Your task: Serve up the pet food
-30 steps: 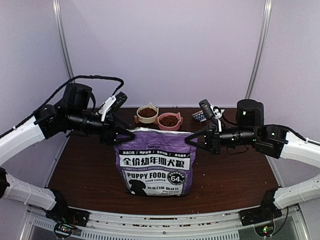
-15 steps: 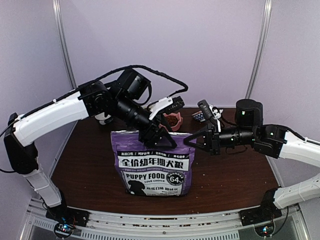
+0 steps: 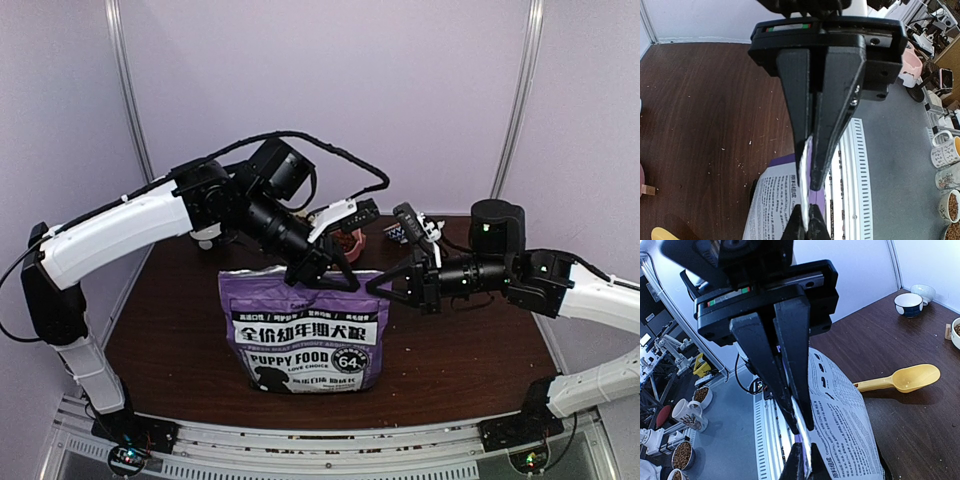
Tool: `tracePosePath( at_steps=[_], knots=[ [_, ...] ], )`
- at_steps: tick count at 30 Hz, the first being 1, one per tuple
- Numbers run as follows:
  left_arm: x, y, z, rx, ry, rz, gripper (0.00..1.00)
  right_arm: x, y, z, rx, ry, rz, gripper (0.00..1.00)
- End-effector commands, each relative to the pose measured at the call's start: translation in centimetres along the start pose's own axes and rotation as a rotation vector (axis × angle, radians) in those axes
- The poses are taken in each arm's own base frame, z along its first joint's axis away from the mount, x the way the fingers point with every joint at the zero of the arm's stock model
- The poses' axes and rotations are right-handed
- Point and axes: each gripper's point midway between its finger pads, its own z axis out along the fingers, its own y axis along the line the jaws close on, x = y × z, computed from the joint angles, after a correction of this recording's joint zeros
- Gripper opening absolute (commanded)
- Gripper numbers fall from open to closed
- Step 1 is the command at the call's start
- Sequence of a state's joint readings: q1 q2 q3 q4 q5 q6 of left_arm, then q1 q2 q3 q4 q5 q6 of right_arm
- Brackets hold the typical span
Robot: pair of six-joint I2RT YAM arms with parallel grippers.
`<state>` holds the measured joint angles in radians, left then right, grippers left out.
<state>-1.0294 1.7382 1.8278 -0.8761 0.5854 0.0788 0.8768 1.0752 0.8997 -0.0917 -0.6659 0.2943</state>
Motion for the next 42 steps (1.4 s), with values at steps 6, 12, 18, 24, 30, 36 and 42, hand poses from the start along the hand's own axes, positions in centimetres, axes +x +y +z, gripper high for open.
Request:
tracePosePath(
  at_steps=[6, 12, 18, 24, 30, 36, 42],
  knots=[
    [1.3, 0.5, -1.6, -0.079, 0.07, 0.038, 0.17, -2.6, 0.5, -1.8, 0.052, -0.079, -0.074, 0.0],
    [2.5, 0.7, -2.4, -0.104, 0.085, 0.036, 0.0, -2.6, 0.1, -2.2, 0.078, -0.081, -0.076, 0.0],
    [3.0, 1.0, -2.8, -0.129, 0.101, 0.036, 0.11, -3.0, 0.0, -2.5, 0.096, -0.097, -0.078, 0.0],
    [3.5, 1.4, -3.5, -0.163, 0.107, 0.036, 0.0, -3.1, -0.3, -2.8, 0.119, -0.099, -0.08, 0.0],
    [4.1, 1.9, -4.2, -0.189, 0.111, 0.03, 0.0, -3.2, -0.5, -3.1, 0.132, -0.105, -0.078, 0.0],
    [4.5, 2.1, -4.5, -0.203, 0.118, 0.029, 0.05, -3.5, -0.6, -3.3, 0.144, -0.116, -0.08, 0.0],
    [5.0, 2.5, -5.1, -0.226, 0.123, 0.029, 0.0, -3.7, -0.8, -3.7, 0.162, -0.124, -0.084, 0.0]
  ],
)
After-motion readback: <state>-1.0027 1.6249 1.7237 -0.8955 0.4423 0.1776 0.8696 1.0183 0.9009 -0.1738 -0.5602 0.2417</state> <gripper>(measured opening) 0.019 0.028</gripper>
